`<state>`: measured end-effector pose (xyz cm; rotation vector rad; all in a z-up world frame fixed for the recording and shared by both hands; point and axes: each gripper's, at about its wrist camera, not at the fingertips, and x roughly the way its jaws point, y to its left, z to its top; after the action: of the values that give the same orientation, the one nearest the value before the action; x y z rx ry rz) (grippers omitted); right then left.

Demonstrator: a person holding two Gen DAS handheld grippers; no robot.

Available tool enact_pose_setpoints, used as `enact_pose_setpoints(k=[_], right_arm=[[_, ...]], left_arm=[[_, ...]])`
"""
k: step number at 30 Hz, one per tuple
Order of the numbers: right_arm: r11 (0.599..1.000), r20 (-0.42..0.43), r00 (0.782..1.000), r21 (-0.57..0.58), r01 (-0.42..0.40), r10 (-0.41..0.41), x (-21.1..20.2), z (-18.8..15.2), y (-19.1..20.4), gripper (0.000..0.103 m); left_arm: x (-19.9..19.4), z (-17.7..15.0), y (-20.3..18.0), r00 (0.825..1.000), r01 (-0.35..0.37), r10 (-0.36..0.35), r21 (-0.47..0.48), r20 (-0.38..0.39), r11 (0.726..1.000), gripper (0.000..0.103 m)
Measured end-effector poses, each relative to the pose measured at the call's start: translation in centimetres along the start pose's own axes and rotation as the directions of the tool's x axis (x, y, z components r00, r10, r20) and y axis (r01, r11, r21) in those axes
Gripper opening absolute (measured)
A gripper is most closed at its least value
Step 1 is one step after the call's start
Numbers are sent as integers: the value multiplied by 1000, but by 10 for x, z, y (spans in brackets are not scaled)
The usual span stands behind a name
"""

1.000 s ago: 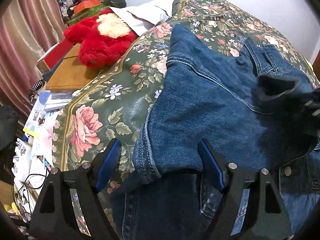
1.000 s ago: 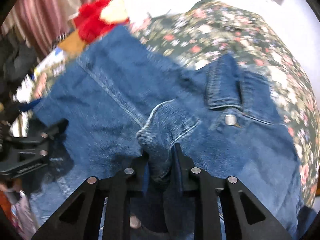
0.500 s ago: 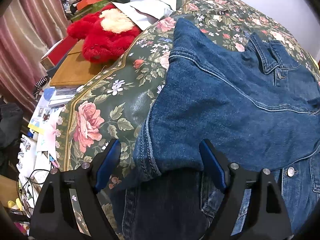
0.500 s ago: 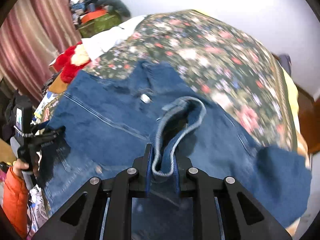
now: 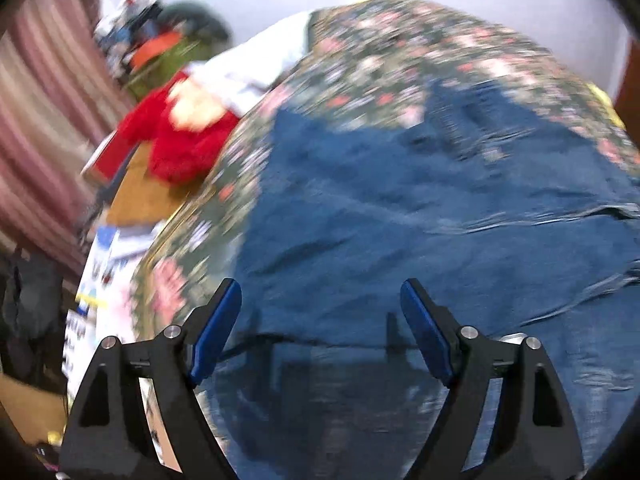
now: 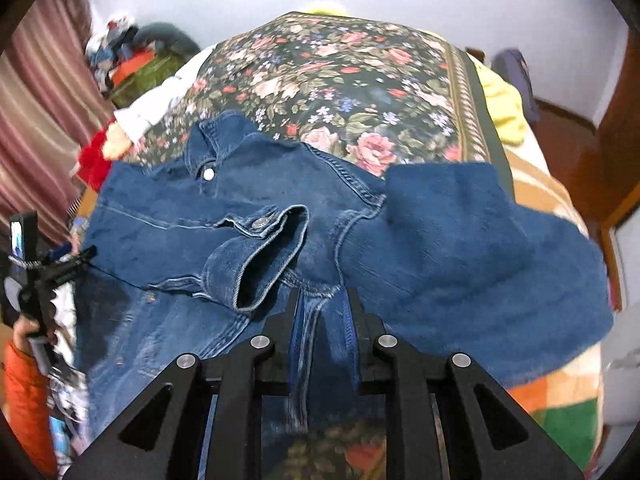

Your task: Fold large clothes

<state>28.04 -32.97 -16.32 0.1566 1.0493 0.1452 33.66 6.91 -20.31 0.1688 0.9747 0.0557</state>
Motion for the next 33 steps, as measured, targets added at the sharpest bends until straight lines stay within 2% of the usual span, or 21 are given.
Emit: enact_pose_setpoints(k=[4, 7, 10, 12, 14, 16, 17, 19, 22, 27, 33], right_arm=[[998, 56, 998, 61, -26, 23, -24, 2, -19, 16], [995, 100, 995, 99, 0, -10, -43, 3, -42, 16], [989, 97, 991, 120, 85, -97, -49, 1, -70, 16], [981, 11, 986, 98, 167, -169, -32, -2, -87, 16], [976, -82, 976, 69, 206, -201, -9, -8, -99, 16], [969, -186, 953, 20, 246, -239, 18, -20, -110, 16], [966, -206, 945, -11, 257, -254, 28, -26, -112, 16], [966, -159, 953, -74, 248, -257, 27, -32, -112, 16], [947, -151, 937, -113, 300, -315, 22, -35, -114, 16], [945, -141, 934, -65, 321, -327, 11, -42, -133, 16], [936, -128, 927, -15, 353, -352, -2, -56, -154, 16]], left_arm=[[-24, 20, -51, 993, 106, -109, 79, 36, 991, 82], [-34, 30, -94, 979, 196, -202, 135, 34, 971, 83], [-36, 35, -137, 967, 241, -252, 192, 33, 951, 86], [-31, 36, -164, 966, 248, -258, 227, 14, 942, 86], [-27, 35, -185, 959, 279, -284, 246, -17, 928, 86], [-23, 29, -204, 954, 297, -295, 268, -48, 917, 86], [-23, 26, -212, 960, 276, -275, 283, -45, 918, 86], [-23, 19, -222, 971, 232, -236, 323, -27, 918, 86], [-28, 11, -217, 975, 214, -224, 341, -11, 915, 86], [-40, 2, -201, 967, 248, -252, 332, -33, 910, 86], [-50, -20, -216, 967, 243, -250, 428, -40, 870, 86]])
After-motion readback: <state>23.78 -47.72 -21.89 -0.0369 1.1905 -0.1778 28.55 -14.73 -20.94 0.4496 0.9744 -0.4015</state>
